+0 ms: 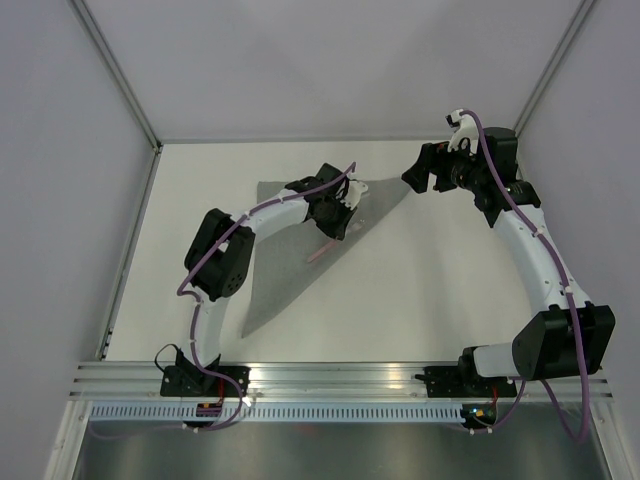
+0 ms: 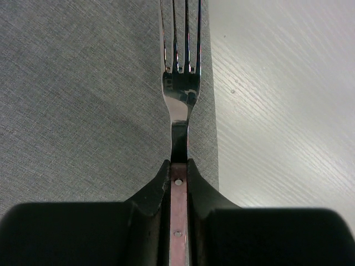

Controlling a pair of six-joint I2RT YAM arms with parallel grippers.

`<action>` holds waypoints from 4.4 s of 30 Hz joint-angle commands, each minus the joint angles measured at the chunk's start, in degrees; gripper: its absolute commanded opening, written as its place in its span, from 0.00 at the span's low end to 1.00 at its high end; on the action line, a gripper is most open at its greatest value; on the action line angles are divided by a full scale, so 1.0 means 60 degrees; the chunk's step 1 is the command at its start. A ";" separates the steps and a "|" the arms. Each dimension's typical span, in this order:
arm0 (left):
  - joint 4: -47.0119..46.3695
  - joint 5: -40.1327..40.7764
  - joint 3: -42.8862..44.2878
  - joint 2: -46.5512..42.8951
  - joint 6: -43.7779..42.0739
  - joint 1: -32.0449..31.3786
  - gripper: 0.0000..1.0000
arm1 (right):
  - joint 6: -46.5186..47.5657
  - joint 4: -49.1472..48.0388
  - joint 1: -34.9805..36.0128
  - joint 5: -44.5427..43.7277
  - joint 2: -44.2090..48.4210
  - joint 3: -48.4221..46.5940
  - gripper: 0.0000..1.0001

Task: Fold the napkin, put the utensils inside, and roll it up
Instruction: Place the utensil onto the napkin

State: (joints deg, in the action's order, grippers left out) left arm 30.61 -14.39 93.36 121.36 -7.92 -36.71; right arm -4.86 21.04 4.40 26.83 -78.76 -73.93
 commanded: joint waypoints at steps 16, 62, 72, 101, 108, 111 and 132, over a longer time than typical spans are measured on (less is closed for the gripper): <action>-0.0678 0.0261 -0.0311 0.0164 0.0749 -0.0063 0.02 | -0.0054 -0.0093 0.0057 -0.0136 0.0163 0.0061 0.91; -0.1307 0.1373 -0.1365 -0.1330 0.1539 -0.0107 0.36 | -0.0024 -0.0064 0.0057 -0.0018 0.0192 0.0046 0.90; -0.1791 0.1432 -0.2728 -0.2092 0.1672 0.0127 0.37 | -0.0010 -0.0122 0.0057 0.0099 0.0295 0.0061 0.90; -0.2362 -0.0355 -0.3959 -0.2429 0.1482 0.0478 0.39 | 0.0107 -0.0137 0.0057 0.0114 0.0412 0.0237 0.90; -0.2421 -0.0502 -0.4091 -0.2370 0.1511 0.0464 0.39 | 0.0122 -0.0123 0.0057 0.0099 0.0383 0.0222 0.90; -0.2406 -0.0472 -0.4149 -0.2370 0.1496 0.0464 0.39 | 0.0107 -0.0122 0.0057 0.0084 0.0397 0.0222 0.90; -0.2597 -0.0765 -0.4325 -0.2268 0.1599 0.0464 0.38 | 0.0078 -0.0122 0.0071 -0.0018 0.0397 0.0208 0.91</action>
State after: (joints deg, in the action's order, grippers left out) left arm 16.95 -17.06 67.83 108.40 0.21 -34.09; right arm -4.25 21.04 4.40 27.11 -77.62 -72.62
